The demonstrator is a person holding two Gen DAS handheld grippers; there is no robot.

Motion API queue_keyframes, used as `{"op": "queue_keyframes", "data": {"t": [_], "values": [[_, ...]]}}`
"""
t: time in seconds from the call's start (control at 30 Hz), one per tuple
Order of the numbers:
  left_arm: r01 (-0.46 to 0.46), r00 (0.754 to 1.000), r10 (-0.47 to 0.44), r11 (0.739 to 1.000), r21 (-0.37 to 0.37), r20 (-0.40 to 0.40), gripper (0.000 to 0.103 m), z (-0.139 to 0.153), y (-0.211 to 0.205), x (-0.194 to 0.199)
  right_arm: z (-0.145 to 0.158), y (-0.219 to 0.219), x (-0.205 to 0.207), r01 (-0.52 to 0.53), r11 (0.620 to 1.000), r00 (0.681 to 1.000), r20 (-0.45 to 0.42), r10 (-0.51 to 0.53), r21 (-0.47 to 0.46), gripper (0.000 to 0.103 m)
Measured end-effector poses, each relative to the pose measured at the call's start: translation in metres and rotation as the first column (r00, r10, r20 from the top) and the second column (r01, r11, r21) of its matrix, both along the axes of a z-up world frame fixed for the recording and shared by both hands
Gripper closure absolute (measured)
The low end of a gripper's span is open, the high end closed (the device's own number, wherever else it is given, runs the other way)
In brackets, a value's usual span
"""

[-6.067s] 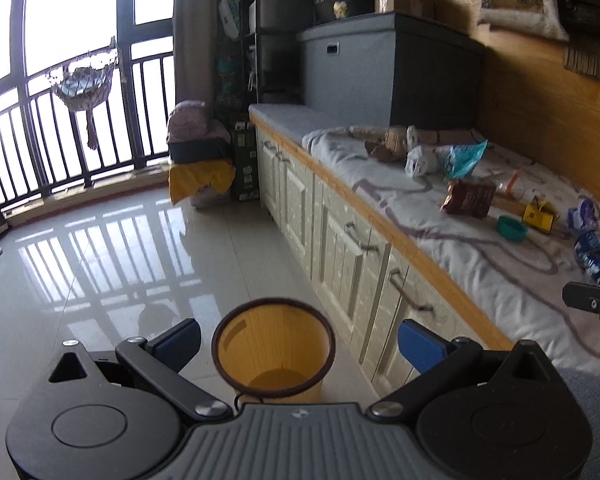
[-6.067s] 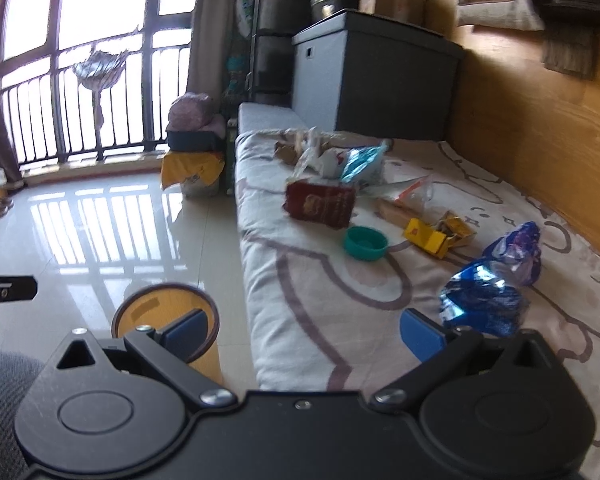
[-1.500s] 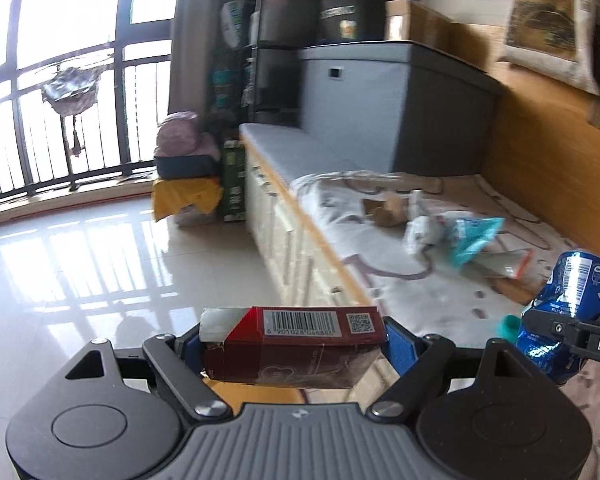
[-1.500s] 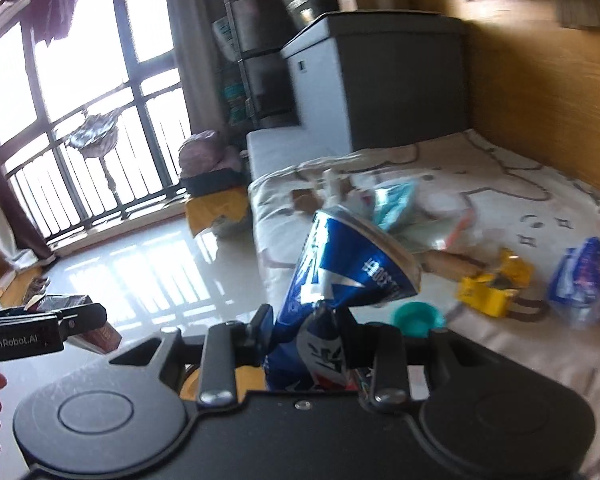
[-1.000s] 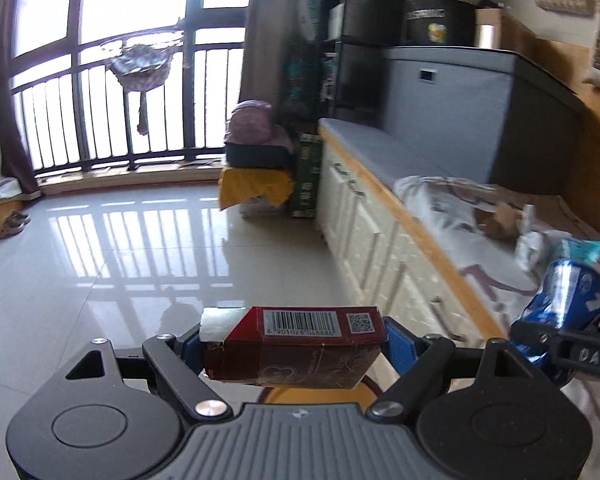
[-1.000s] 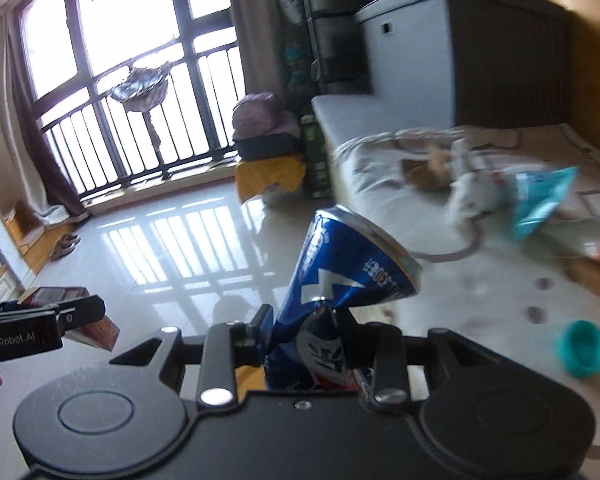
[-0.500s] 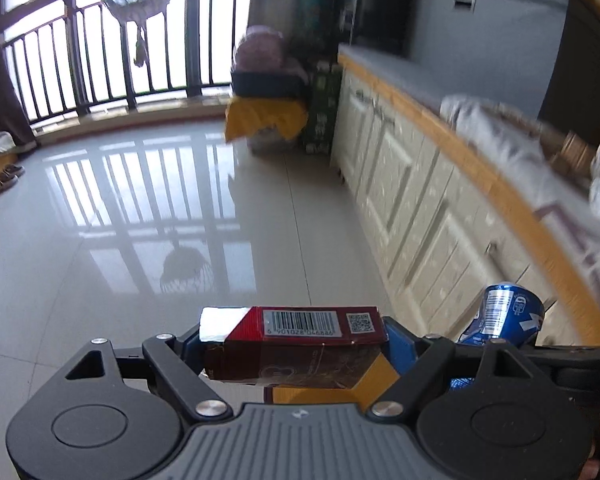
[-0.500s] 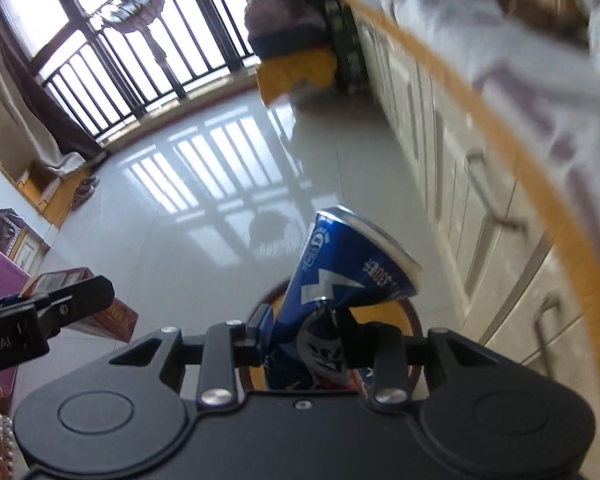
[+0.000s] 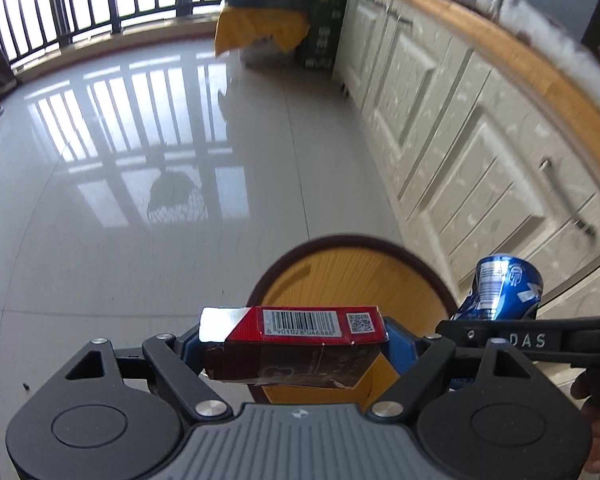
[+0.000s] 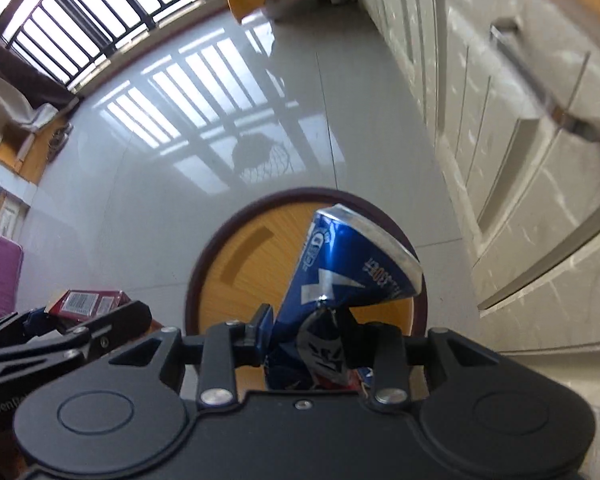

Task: Collect trash
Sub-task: 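Carry the can and red box over the wastebasket with both tools, then open the right tool and left tool to drop can and box into wastebasket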

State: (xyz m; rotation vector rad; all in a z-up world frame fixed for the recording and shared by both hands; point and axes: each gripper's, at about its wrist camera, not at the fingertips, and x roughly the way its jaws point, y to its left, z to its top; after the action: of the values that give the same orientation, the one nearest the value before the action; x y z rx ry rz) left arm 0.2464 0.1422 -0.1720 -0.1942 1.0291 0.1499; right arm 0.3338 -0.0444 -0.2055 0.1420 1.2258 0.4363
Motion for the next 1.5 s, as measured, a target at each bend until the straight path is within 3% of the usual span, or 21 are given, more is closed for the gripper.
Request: {"op": "queue_keyframes", "data": {"t": [0.33, 0.67, 0.83, 1.13, 1.27, 1.37, 1.5], "values": [[0.040, 0.996, -0.042, 0.999, -0.030, -0.077, 0.018, -0.038, -0.004, 0.006, -0.027, 0.006, 0.017, -0.049, 0.998, 0.998, -0.030, 0.048, -0.028, 0.068], [0.063, 0.991, -0.067, 0.997, -0.043, -0.119, 0.018, -0.054, -0.011, 0.012, -0.034, 0.009, 0.021, -0.074, 0.997, 0.997, -0.001, 0.074, -0.028, 0.066], [0.065, 0.990, -0.072, 0.996, -0.059, -0.123, 0.018, -0.058, -0.013, 0.013, -0.034, 0.009, 0.021, -0.073, 0.997, 0.997, 0.001, 0.073, -0.018, 0.047], [0.085, 0.991, -0.091, 0.994, -0.064, -0.100, 0.018, -0.061, -0.019, 0.018, -0.032, -0.001, 0.023, -0.055, 0.998, 0.998, -0.028, 0.054, -0.042, 0.046], [0.103, 0.989, -0.107, 0.994, -0.038, -0.106, 0.015, -0.062, -0.026, 0.026, -0.027, -0.008, 0.021, -0.042, 0.998, 0.998, -0.038, 0.041, -0.048, 0.044], [0.140, 0.982, -0.140, 0.990, -0.010, -0.129, 0.006, -0.063, -0.032, 0.027, -0.022, -0.011, 0.019, -0.032, 0.998, 0.999, -0.042, 0.030, -0.049, 0.043], [0.169, 0.974, -0.165, 0.986, 0.013, -0.152, 0.002, -0.060, -0.032, 0.022, -0.019, -0.013, 0.015, -0.044, 0.996, 0.998, -0.042, 0.041, -0.072, 0.041]]}}
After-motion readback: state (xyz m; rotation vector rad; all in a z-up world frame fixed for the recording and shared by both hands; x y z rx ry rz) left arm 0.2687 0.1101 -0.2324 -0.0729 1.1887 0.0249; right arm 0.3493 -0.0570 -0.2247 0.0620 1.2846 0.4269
